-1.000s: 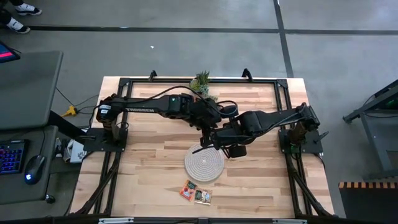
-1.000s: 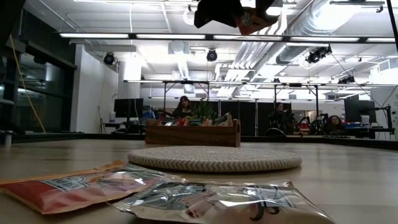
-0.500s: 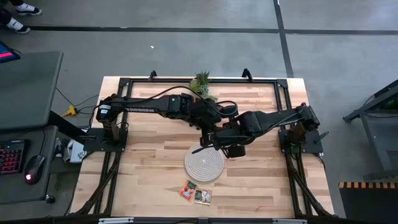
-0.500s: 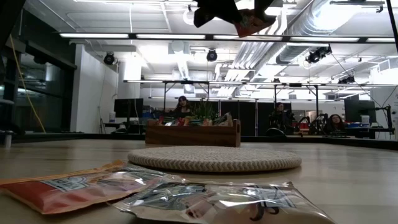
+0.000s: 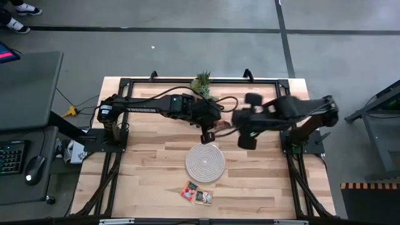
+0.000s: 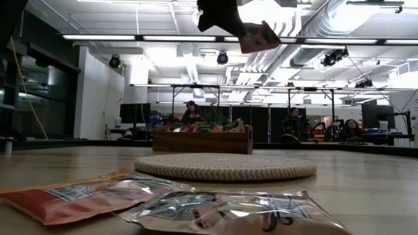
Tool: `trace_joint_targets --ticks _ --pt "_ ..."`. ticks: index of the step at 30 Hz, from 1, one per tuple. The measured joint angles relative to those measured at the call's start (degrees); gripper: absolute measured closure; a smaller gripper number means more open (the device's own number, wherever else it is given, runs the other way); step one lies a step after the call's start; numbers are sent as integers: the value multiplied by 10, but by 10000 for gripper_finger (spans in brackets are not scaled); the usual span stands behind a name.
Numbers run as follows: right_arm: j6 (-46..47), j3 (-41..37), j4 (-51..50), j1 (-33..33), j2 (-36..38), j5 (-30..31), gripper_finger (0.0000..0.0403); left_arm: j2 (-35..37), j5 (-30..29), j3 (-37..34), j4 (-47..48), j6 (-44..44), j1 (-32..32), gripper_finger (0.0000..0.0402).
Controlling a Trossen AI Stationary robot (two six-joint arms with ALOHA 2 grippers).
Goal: Pick & Place Tea
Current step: Put the orange tea bag into the middle section of the wooden organizer
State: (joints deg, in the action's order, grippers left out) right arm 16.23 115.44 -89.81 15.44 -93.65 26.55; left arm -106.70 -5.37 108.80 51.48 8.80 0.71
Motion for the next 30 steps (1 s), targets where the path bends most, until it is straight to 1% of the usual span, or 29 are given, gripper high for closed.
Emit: trace_joint_targets --ticks 5,7,10,12,15,17,19,21,22,25,27,30 --pt "112 0 5 3 62 2 296 7 -37 -1 -16 4 0 401" --pt "157 0 10 10 83 20 282 19 -58 -1 -35 4 0 401" --pt "202 0 27 37 112 80 261 43 -99 -1 -49 0 0 402" --pt "219 0 41 61 126 120 249 63 -119 -1 -83 -12 0 401" --pt "233 1 56 98 129 173 232 97 -132 0 -123 -22 0 401" --pt "244 -2 58 127 125 220 222 111 -133 0 -162 -43 0 401" --pt "256 -21 72 155 125 275 215 117 -127 2 -203 -54 0 401" --pt "283 -64 98 185 133 338 210 128 -119 -3 -208 -56 2 401" --pt "299 -93 115 198 139 361 208 130 -119 -3 -229 -56 5 401" --pt "331 -207 200 224 162 398 206 140 -105 -17 -290 -58 6 401" --pt "325 -292 298 240 185 415 206 152 -85 -43 -321 -60 12 401" --pt "252 -400 480 256 222 441 206 157 -66 -84 -407 -56 14 401"
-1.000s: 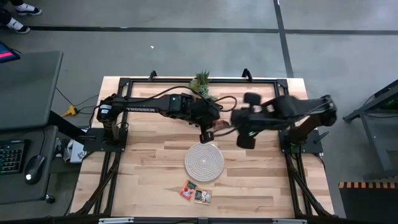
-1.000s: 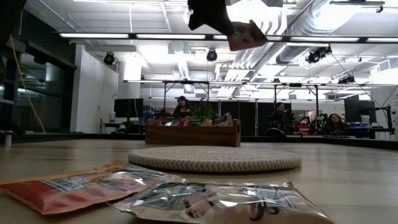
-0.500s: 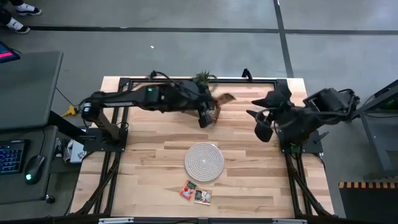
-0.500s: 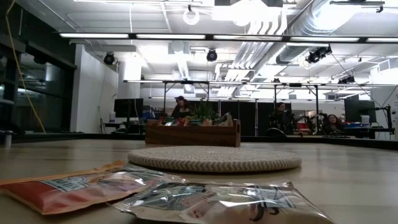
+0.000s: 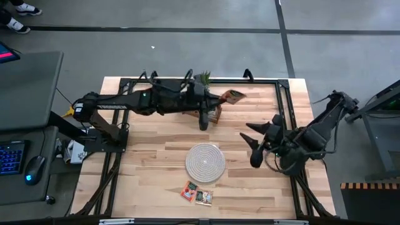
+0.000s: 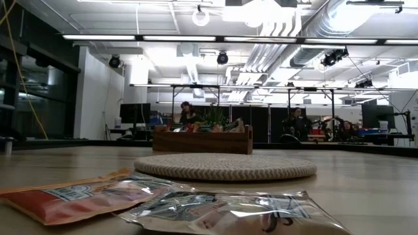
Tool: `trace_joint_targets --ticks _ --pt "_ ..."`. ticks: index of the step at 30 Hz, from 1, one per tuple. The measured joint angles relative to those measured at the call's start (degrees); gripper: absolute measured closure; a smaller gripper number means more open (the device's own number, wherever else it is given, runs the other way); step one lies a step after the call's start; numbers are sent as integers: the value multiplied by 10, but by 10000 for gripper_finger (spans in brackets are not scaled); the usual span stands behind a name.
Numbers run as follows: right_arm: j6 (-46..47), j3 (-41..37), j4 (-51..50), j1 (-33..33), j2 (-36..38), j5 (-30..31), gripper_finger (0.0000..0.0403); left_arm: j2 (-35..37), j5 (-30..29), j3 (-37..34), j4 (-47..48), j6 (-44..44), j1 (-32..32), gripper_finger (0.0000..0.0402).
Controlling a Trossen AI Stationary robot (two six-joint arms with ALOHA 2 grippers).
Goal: Pick & Place Tea
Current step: Put the orange tea bag into the middle section of the wooden organizer
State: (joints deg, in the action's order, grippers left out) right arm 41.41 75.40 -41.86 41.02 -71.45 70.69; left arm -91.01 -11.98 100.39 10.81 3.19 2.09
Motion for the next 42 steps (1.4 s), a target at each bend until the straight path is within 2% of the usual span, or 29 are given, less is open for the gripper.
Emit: trace_joint_targets --ticks 2,7,11,14,19,22,34,42 --pt "-79 -56 127 4 25 0 206 10 19 -33 -34 11 1 401" --pt "-304 -155 436 -2 91 -58 206 22 31 -103 -143 34 10 401" --pt "-389 -203 556 -5 137 -104 206 31 46 -142 -217 45 24 401" --pt "-390 -218 579 -30 153 -167 206 37 55 -157 -266 46 34 401" --pt "-383 -221 584 -71 149 -226 206 25 68 -167 -318 48 45 401" --pt "-386 -221 602 -94 147 -261 206 17 67 -166 -316 60 46 401" --pt "-351 -221 610 -163 144 -356 206 5 60 -166 -320 72 47 401" --pt "-341 -221 615 -192 144 -386 206 4 59 -166 -314 71 47 401"
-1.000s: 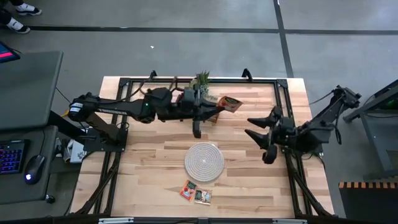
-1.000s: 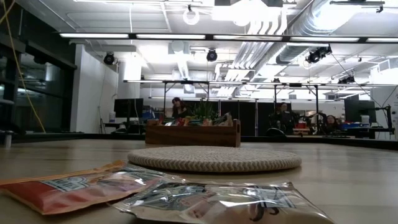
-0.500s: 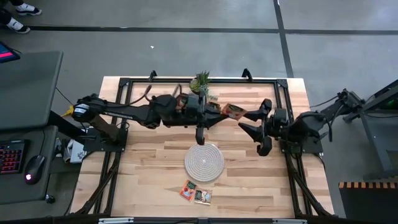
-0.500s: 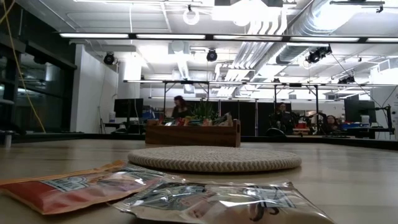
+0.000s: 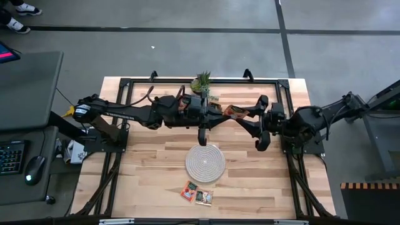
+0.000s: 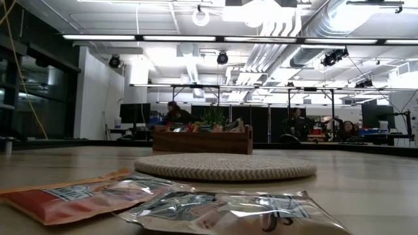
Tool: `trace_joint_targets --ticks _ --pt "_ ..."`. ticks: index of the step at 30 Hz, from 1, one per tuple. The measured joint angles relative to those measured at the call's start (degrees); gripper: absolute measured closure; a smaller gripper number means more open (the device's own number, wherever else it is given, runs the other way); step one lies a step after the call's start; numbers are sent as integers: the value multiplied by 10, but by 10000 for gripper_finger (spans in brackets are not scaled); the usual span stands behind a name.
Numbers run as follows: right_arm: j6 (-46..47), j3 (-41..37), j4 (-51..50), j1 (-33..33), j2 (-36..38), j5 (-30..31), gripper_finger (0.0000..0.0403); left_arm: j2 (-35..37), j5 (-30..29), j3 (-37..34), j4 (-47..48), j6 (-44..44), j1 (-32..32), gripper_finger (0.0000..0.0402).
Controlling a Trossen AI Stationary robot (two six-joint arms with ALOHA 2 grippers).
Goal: Pick & Place Tea
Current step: Put the orange tea bag into the middle section of the wooden organizer
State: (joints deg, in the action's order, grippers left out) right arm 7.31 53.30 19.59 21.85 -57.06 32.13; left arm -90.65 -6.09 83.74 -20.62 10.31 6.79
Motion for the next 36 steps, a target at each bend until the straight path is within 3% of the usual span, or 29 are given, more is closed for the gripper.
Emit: trace_joint_targets --ticks 5,9,18,25,36 --pt "16 0 10 -26 -13 -37 209 0 0 0 3 0 0 401" --pt "23 0 12 -36 -28 -61 236 0 -6 0 13 0 0 401" --pt "-2 0 20 -38 -27 -61 386 1 -22 0 28 -1 0 401" --pt "-15 4 21 -34 -27 -56 393 1 -22 1 28 0 -1 401" --pt "-37 5 19 7 -27 19 393 -1 -11 1 36 0 -1 381"
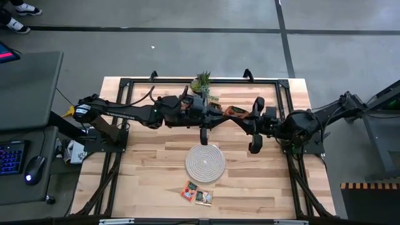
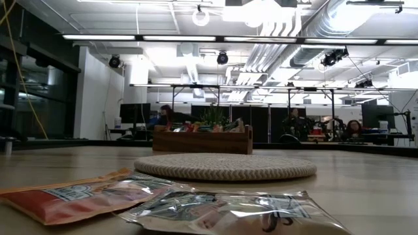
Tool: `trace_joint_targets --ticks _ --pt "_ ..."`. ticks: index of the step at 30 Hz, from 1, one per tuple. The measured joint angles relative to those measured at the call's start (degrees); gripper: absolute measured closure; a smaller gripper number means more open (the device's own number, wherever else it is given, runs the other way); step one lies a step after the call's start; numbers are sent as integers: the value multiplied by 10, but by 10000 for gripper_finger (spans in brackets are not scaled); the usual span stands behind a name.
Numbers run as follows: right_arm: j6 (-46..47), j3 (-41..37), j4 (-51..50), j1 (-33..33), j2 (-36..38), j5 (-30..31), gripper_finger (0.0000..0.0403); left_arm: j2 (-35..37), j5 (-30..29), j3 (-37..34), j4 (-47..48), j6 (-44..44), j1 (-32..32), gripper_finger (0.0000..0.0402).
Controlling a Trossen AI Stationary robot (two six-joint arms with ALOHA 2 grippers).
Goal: Pick & Place Tea
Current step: Put the orange tea bag into the middle section of the wooden organizer
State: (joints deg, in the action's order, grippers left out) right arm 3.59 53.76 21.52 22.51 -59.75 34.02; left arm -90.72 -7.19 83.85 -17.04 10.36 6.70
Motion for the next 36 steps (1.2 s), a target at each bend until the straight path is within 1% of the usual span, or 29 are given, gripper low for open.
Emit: trace_joint_targets --ticks 3,5,8,10,14,18,22,28,31,36 --pt "0 1 3 7 2 16 393 1 6 -1 14 0 0 365" --pt "1 4 9 15 6 32 393 1 10 -1 18 0 1 346" --pt "-5 4 0 31 9 54 393 0 18 -2 22 0 1 303" --pt "-3 3 -18 40 10 55 393 0 20 -2 22 0 1 269" --pt "29 3 -58 59 17 65 393 0 38 0 21 16 0 205" --pt "65 2 -109 77 12 70 393 0 41 11 41 30 -7 167" --pt "96 2 -141 92 14 75 393 0 46 13 43 52 -18 153" --pt "113 2 -157 95 12 74 393 1 64 13 40 69 -19 151" --pt "119 2 -157 86 6 68 393 1 68 13 41 75 -18 151" --pt "135 2 -156 62 -14 34 393 1 79 13 41 80 -18 151"
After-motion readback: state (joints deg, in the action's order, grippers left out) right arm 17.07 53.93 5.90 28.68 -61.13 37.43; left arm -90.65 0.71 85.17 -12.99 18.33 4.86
